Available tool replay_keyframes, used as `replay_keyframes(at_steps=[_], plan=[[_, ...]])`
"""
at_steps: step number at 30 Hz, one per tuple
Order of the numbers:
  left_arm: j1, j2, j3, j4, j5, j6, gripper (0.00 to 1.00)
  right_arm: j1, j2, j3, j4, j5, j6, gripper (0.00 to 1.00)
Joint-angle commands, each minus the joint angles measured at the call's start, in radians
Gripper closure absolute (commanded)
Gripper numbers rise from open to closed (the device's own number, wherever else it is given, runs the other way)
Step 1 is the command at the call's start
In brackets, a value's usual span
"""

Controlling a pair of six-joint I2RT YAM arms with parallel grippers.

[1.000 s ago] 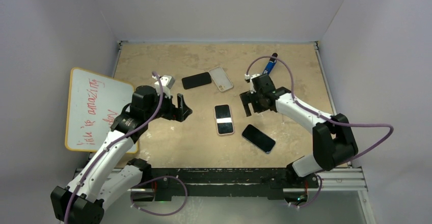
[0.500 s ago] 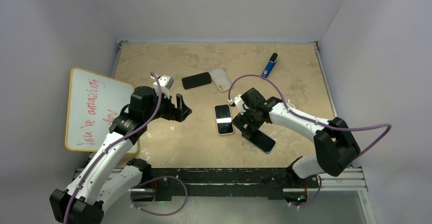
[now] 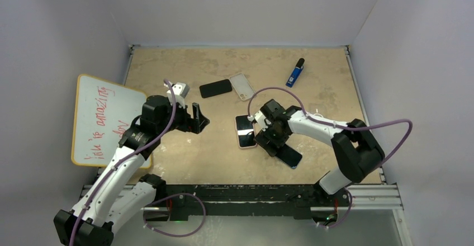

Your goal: Put the phone into the phone case

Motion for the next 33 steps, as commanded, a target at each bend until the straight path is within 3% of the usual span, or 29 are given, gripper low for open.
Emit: replay_keyframes(at_steps=[1, 9, 22, 27, 33], plan=[[0.004, -0.012, 0.029, 0.015, -0.010, 0.011, 0.12, 0.014, 0.061, 0.050, -0.063, -0.007, -0.024, 0.01], [0.005, -0.008, 0.029, 0.015, -0.007, 0.012, 0.12, 0.014, 0.107, 0.052, -0.068, 0.023, 0.002, 0.08], [0.002, -0.002, 0.047, -0.019, -0.127, -0.018, 0.10, -0.002, 0.121, 0.097, 0.099, 0.090, 0.142, 0.36], [0.003, 0.037, 0.040, 0.033, -0.184, -0.110, 0.11, -0.045, 0.145, 0.169, 0.102, 0.129, 0.204, 0.37], [0.002, 0.239, 0.140, 0.079, -0.237, -0.225, 0.16, -0.084, 0.110, 0.145, 0.185, 0.120, 0.331, 0.38]])
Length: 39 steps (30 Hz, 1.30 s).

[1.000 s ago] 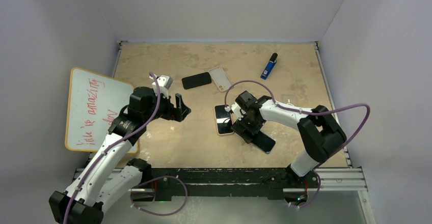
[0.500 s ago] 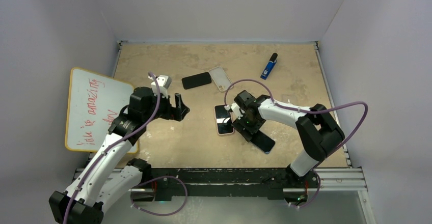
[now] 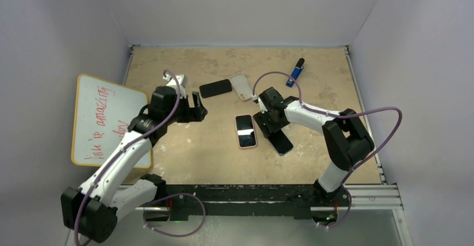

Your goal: Put the phone into the phone case

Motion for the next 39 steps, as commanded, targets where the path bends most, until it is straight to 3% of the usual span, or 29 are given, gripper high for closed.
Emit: replay_keyframes(at_steps=[1, 4, 12, 15, 21, 26, 39], plan=[[0.003, 0.149, 0.111, 0.093, -0.060, -0.127, 0.17, -0.033, -0.043, 0.007, 0.081, 0.006, 0.126, 0.38], [-0.010, 0.260, 0.175, 0.165, -0.028, -0.182, 0.25, -0.064, -0.046, -0.001, 0.089, -0.027, 0.155, 0.40], [-0.098, 0.595, 0.338, 0.299, -0.087, -0.259, 0.25, -0.097, -0.048, 0.029, 0.062, 0.105, 0.275, 0.41], [-0.108, 0.706, 0.390, 0.301, -0.085, -0.275, 0.27, -0.096, -0.057, 0.021, 0.072, 0.074, 0.312, 0.41], [-0.141, 0.854, 0.457, 0.368, -0.149, -0.300, 0.31, -0.097, -0.086, -0.036, 0.113, 0.034, 0.352, 0.42], [-0.144, 0.982, 0.520, 0.382, -0.123, -0.320, 0.35, -0.097, -0.118, -0.074, 0.128, 0.009, 0.372, 0.43], [-0.152, 1.157, 0.626, 0.415, -0.129, -0.327, 0.44, -0.097, -0.134, -0.113, 0.123, 0.052, 0.397, 0.43]])
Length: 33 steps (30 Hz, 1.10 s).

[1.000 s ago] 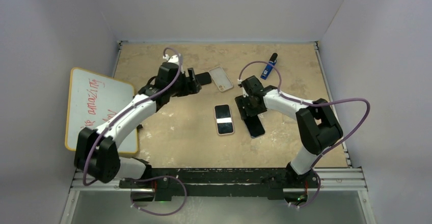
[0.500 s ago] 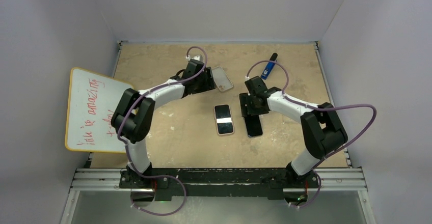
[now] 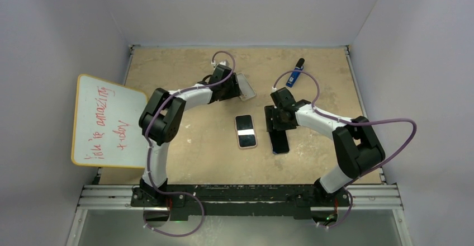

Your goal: Put the phone into the phone case

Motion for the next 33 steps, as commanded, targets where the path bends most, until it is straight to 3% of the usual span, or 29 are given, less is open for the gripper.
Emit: replay_keyframes(at_steps=[1, 4, 8, 17, 20, 26, 30, 33], plan=[[-0.008, 0.045, 0.063, 0.037, -0.011, -0.012, 0.44, -0.002, -0.022, 0.001, 0.008, 0.028, 0.044, 0.42], [-0.015, 0.068, 0.085, 0.036, -0.011, -0.009, 0.46, -0.003, -0.006, 0.011, -0.006, 0.048, 0.051, 0.37], [-0.028, 0.097, 0.127, -0.007, -0.035, 0.013, 0.47, -0.002, -0.004, 0.004, -0.020, 0.039, 0.060, 0.19], [-0.036, 0.162, 0.199, -0.079, -0.030, 0.037, 0.56, -0.003, -0.045, -0.053, -0.055, 0.042, 0.062, 0.01], [-0.037, 0.172, 0.211, -0.097, -0.027, 0.052, 0.61, -0.002, -0.040, -0.068, -0.056, 0.039, 0.060, 0.02], [-0.037, 0.157, 0.217, -0.115, -0.024, 0.093, 0.83, 0.010, -0.011, -0.082, -0.039, 0.045, 0.059, 0.10], [-0.036, 0.131, 0.223, -0.126, -0.008, 0.143, 0.99, 0.020, -0.011, -0.094, -0.032, 0.043, 0.065, 0.24], [-0.036, 0.102, 0.226, -0.137, -0.006, 0.203, 1.00, 0.020, -0.030, -0.109, -0.019, 0.043, 0.066, 0.40]])
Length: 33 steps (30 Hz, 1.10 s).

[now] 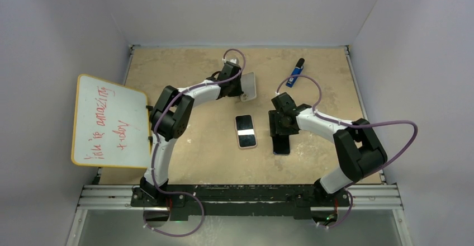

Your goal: Put the phone into the phone case

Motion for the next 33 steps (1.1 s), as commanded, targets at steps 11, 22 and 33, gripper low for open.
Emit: replay_keyframes(at_steps=[11, 22, 33], plan=[[-0.004, -0.325, -0.153, -0.094, 0.046, 0.423, 1.00, 0.008, -0.057, -0.067, 0.034, -0.088, 0.022, 0.61], [-0.005, -0.676, -0.357, -0.376, 0.294, 0.913, 1.00, 0.008, -0.082, -0.089, 0.080, -0.164, 0.023, 0.67], [-0.015, -0.855, -0.638, -0.475, 0.346, 1.402, 1.00, 0.009, -0.082, -0.082, 0.096, -0.193, 0.001, 0.69]])
